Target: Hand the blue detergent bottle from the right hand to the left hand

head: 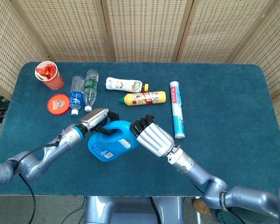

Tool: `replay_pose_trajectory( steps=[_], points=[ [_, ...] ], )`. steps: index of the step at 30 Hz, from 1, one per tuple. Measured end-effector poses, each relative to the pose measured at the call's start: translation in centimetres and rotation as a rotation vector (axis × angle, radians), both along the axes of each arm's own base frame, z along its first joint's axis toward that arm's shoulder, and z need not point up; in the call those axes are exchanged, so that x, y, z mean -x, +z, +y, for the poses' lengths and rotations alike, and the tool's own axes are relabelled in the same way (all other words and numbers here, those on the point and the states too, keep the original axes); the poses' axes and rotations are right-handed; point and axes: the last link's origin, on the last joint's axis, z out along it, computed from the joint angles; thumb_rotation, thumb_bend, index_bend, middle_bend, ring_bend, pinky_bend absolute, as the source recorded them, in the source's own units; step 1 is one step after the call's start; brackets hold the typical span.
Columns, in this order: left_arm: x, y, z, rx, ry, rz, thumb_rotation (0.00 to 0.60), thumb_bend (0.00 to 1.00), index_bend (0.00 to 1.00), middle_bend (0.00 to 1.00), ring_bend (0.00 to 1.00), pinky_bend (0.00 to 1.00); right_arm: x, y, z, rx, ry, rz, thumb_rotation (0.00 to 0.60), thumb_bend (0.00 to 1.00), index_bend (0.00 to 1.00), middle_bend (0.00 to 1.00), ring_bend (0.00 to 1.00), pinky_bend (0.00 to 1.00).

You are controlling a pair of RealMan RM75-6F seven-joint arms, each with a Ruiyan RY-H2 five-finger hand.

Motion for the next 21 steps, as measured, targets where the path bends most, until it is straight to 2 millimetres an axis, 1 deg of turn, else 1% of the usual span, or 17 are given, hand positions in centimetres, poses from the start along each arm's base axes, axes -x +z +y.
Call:
replay_pose_trajectory(
  steps=[2,4,5,6,7,8,9,10,11,12,13,21],
  points=[
    [-0.16,-0.15,-0.15,0.008,0.003,-0.009,0.6,0.7,0.8,0.76,0.54,0.75,0.07,0.08,-0.01,0.002,0.0,-0.001,0.6,0.66,0.66,0.69,0.71,0.56],
    [-0.28,-0.23,-0.23,0.012,0.004,-0.018,0.6,0.7,0.8,0.77,0.54,0.76,0.13,0.14,0.01,0.004,0.002,-0.002,0.6,0.59,0.6,0.65,0.69,0.56],
    [-0.32,-0.3,-0.27,0.011,0.001,-0.021,0.6,0.7,0.8,0.77,0.54,0.76,0.17,0.18,0.03,0.005,0.003,-0.004,0.6,0.52,0.54,0.61,0.67,0.56],
    [-0.34,-0.36,-0.31,0.011,-0.001,-0.021,0.6,0.69,0.8,0.77,0.54,0.76,0.23,0.21,0.04,0.006,0.004,-0.005,0.6,0.39,0.42,0.51,0.63,0.54],
    [-0.36,-0.42,-0.35,0.012,-0.004,-0.021,0.6,0.69,0.8,0.77,0.54,0.76,0.28,0.24,0.05,0.006,0.004,-0.006,0.6,0.2,0.23,0.34,0.51,0.47],
    [-0.39,-0.5,-0.42,0.012,-0.008,-0.022,0.6,0.69,0.8,0.77,0.54,0.76,0.35,0.28,0.07,0.007,0.004,-0.007,0.6,0.13,0.15,0.26,0.43,0.42],
    [-0.41,-0.55,-0.46,0.012,-0.011,-0.022,0.6,0.69,0.8,0.77,0.54,0.76,0.41,0.31,0.06,0.008,0.003,-0.006,0.6,0.03,0.05,0.12,0.25,0.29],
    [-0.43,-0.59,-0.49,0.012,-0.014,-0.022,0.6,0.69,0.8,0.77,0.54,0.76,0.49,0.33,0.04,0.01,-0.001,-0.004,0.6,0.0,0.0,0.03,0.1,0.16],
    [-0.47,-0.61,-0.52,0.011,-0.017,-0.024,0.6,0.69,0.8,0.77,0.54,0.76,0.62,0.34,0.01,0.008,-0.009,-0.003,0.6,0.0,0.0,0.0,0.03,0.09],
    [-0.49,-0.62,-0.54,0.01,-0.017,-0.027,0.6,0.69,0.8,0.77,0.54,0.76,0.73,0.35,-0.02,0.007,-0.019,-0.003,0.6,0.0,0.0,0.0,0.0,0.03],
    [-0.5,-0.62,-0.55,0.008,-0.018,-0.03,0.6,0.69,0.8,0.77,0.54,0.76,0.85,0.38,-0.05,0.007,-0.03,-0.001,0.6,0.0,0.0,0.0,0.0,0.0],
    [-0.53,-0.45,-0.52,-0.002,-0.012,-0.059,0.6,0.69,0.81,0.77,0.55,0.76,0.83,0.97,0.51,0.028,-0.077,0.015,0.6,0.0,0.0,0.0,0.0,0.0]
  ],
)
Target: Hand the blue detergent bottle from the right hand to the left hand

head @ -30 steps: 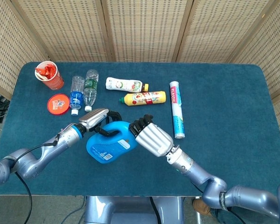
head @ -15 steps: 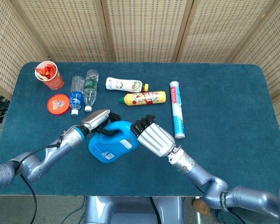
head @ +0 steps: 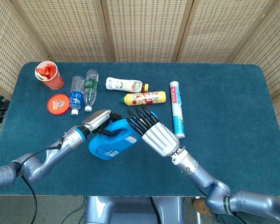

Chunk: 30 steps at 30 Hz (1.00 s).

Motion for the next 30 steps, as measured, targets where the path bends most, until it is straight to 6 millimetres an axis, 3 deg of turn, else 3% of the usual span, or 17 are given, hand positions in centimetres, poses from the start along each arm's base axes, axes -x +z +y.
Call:
replay_pose_trajectory(
  steps=[10,16,24,30],
  points=[
    [0.4,1.1,0.0,-0.038,-0.001,-0.045,0.6,0.69,0.81,0.77,0.55,0.76,1.3,2.5,-0.3,0.11,-0.041,-0.016,0.6,0.0,0.0,0.0,0.0,0.0],
    [1.7,2.2,-0.3,-0.091,-0.02,-0.081,0.6,0.69,0.81,0.77,0.55,0.76,4.3,5.2,-1.5,0.171,-0.144,-0.06,0.6,0.0,0.0,0.0,0.0,0.0],
    [5.1,3.5,-1.2,-0.18,-0.016,-0.211,0.6,0.68,0.81,0.77,0.55,0.76,10.4,8.7,-3.1,0.162,-0.339,-0.205,0.6,0.0,0.0,0.0,0.0,0.0],
    [7.4,3.0,-2.4,-0.226,0.0,-0.383,0.6,0.68,0.82,0.77,0.55,0.76,14.7,9.7,-3.1,0.086,-0.468,-0.324,0.6,0.0,0.0,0.0,0.0,0.0]
  ],
)
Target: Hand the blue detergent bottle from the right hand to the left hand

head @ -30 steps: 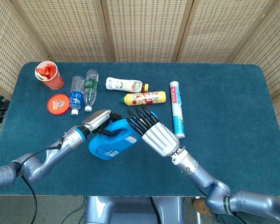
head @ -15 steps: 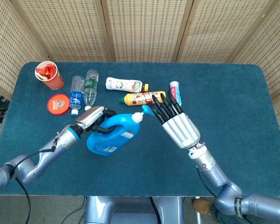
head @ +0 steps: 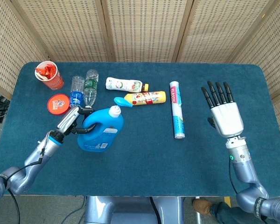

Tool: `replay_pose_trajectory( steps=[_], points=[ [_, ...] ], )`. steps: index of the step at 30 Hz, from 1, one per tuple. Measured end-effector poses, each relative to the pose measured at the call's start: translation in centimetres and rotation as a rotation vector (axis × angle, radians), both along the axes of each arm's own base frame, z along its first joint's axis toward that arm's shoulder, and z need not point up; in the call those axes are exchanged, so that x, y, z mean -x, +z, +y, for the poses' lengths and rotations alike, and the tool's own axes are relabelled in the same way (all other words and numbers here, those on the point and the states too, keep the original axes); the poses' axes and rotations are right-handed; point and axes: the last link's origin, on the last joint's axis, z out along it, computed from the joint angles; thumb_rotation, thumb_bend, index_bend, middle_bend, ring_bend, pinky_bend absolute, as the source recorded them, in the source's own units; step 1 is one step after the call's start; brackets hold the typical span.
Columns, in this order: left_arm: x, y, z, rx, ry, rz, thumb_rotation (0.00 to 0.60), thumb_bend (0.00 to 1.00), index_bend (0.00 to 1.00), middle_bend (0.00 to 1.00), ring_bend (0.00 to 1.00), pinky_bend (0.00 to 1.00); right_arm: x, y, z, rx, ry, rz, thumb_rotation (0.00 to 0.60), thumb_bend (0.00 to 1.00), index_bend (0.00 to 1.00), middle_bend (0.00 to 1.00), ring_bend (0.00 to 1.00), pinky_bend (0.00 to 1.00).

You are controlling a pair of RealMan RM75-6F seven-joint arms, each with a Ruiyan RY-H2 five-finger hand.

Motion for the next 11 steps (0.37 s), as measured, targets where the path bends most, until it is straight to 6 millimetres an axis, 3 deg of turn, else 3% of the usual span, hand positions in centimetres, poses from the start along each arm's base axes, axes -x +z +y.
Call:
replay_pose_trajectory(
  steps=[5,11],
  points=[
    [0.8,-1.5,-1.2,-0.037,-0.017,-0.103,0.6,0.68,0.82,0.77,0.55,0.77,3.4,-0.3,1.5,-0.086,-0.069,-0.092,0.6,0.0,0.0,0.0,0.0,0.0],
    [0.4,-3.7,-2.6,-0.064,-0.016,-0.215,0.6,0.68,0.82,0.77,0.55,0.77,6.4,-0.9,4.2,-0.149,-0.095,-0.129,0.6,0.0,0.0,0.0,0.0,0.0]
  ],
)
